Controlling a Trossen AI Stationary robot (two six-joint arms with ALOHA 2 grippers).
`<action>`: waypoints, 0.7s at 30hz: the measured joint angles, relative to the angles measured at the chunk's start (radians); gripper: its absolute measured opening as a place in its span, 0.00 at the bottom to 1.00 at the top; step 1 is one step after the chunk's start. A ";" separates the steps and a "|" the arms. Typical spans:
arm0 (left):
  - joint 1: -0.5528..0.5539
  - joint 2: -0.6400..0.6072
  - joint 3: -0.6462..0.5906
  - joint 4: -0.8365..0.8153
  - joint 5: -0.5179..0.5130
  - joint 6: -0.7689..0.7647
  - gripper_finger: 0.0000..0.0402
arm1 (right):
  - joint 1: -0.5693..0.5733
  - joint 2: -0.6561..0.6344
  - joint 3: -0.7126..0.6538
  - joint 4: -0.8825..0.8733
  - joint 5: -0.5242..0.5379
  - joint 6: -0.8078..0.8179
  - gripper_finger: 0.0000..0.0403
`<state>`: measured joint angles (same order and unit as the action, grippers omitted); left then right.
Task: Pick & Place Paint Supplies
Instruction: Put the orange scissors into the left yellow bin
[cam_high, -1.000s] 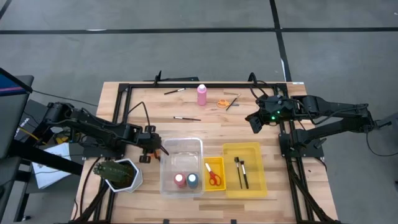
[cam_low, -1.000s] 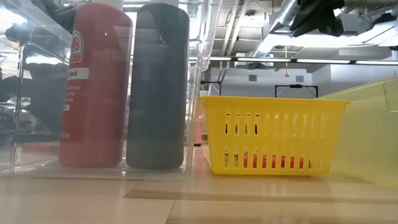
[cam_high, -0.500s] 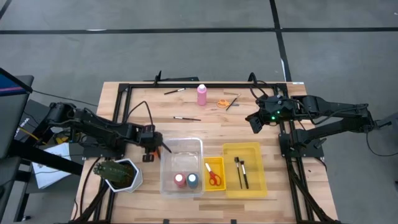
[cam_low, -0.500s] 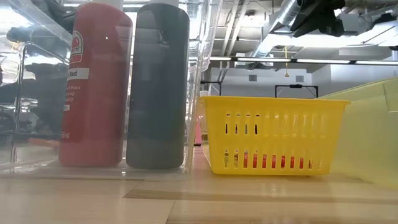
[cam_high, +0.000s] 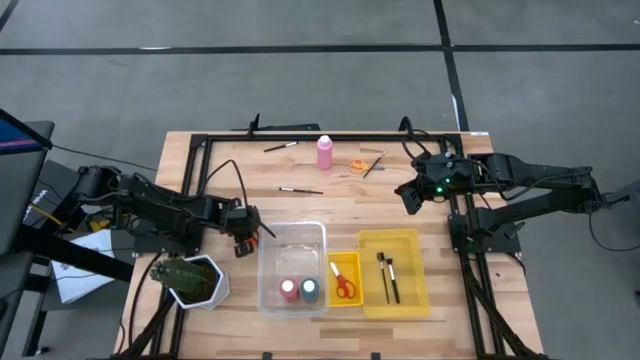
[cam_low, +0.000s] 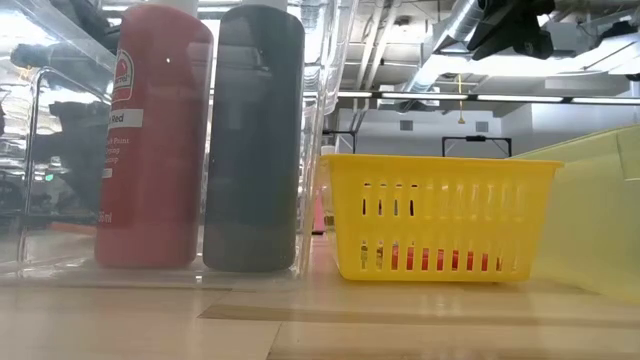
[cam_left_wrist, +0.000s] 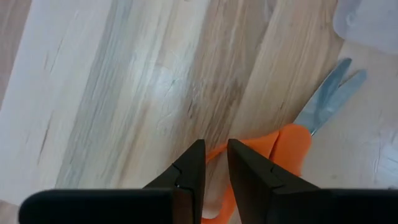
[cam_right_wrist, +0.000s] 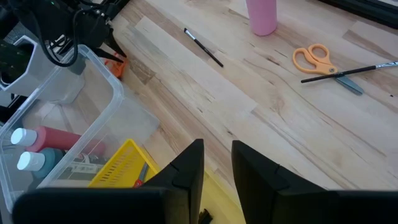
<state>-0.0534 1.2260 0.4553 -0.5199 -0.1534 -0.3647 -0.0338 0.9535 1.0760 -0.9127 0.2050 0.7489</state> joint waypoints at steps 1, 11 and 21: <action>-0.002 -0.006 -0.001 0.001 -0.001 -0.002 0.16 | 0.000 0.000 0.000 0.000 0.000 0.000 0.20; -0.004 -0.148 -0.006 -0.007 -0.075 0.099 0.16 | 0.000 0.000 0.000 0.001 0.000 0.003 0.20; -0.004 -0.170 -0.014 0.016 -0.001 0.312 0.19 | 0.000 0.000 0.000 0.003 0.001 0.003 0.20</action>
<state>-0.0574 1.0557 0.4414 -0.5041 -0.1548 -0.0532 -0.0338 0.9536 1.0760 -0.9096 0.2058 0.7517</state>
